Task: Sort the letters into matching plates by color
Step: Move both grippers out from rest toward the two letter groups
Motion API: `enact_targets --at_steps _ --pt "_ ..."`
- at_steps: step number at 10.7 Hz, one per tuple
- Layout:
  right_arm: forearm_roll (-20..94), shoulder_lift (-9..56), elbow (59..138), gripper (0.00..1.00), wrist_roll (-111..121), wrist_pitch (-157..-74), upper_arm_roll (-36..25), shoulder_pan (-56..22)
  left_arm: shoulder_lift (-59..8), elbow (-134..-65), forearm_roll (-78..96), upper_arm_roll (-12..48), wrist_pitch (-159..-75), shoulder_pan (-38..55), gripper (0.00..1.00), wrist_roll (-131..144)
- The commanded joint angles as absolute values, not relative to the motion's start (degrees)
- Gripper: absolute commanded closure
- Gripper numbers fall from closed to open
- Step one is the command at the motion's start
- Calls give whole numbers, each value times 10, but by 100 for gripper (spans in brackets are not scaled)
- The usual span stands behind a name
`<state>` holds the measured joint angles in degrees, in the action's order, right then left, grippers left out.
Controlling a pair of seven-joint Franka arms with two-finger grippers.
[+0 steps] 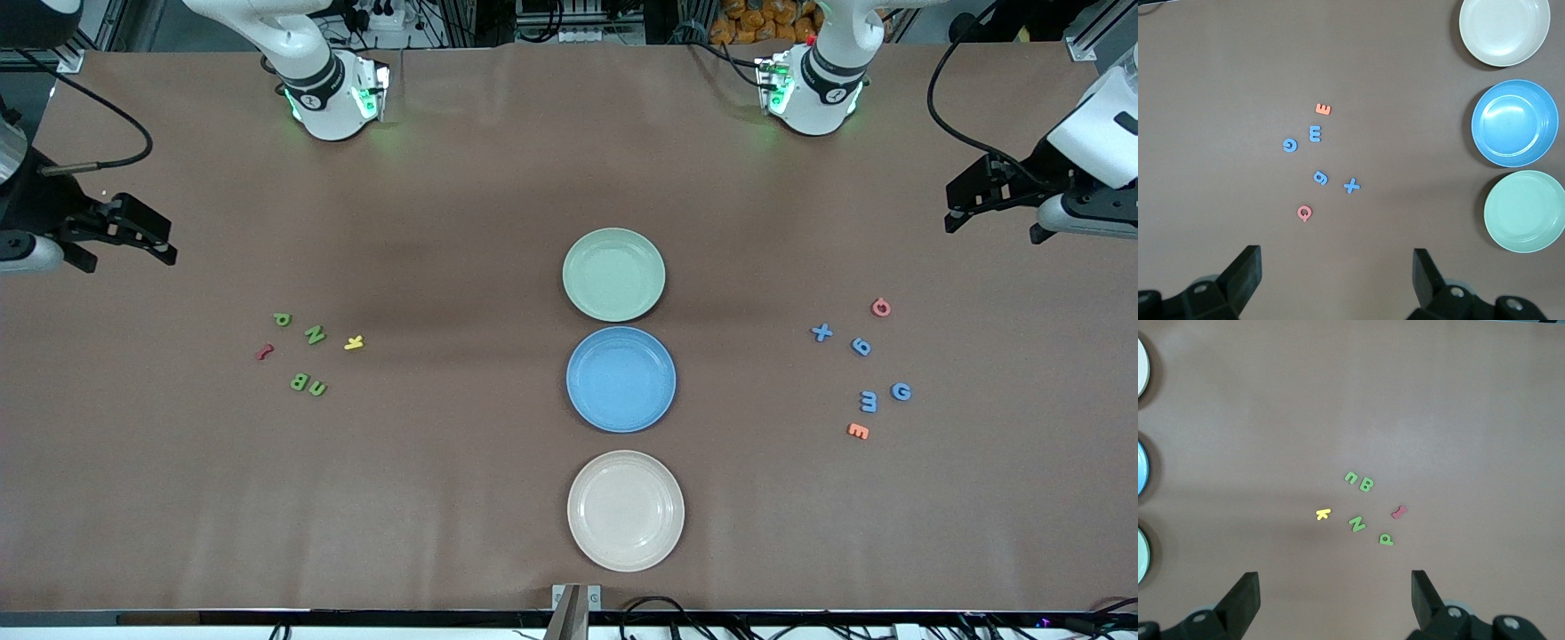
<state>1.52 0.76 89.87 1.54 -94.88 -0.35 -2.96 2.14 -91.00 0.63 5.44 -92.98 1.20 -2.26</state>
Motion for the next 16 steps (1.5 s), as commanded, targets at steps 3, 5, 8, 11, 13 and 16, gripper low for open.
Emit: enact_targets --at_steps 3,5,8,11,13,16 --pt "23 -3 922 0 7 -950 -1 -27 25 -914 15 54 -932 7 0 -31" --pt "23 -4 927 0 8 -948 -2 -27 24 -916 15 53 -932 7 0 -31" --pt "21 -5 977 0 10 -963 -3 -27 -19 -910 -8 54 -944 10 0 -24" --pt "16 -6 1085 0 10 -1046 -4 -26 -81 -923 16 52 -969 -18 0 -21" --pt "15 -19 1165 0 9 -1125 -4 -26 -96 -963 25 52 -1022 -42 0 -19" --pt "15 -15 1245 0 4 -1206 -5 -13 -78 -1071 19 53 -1133 -42 0 97"
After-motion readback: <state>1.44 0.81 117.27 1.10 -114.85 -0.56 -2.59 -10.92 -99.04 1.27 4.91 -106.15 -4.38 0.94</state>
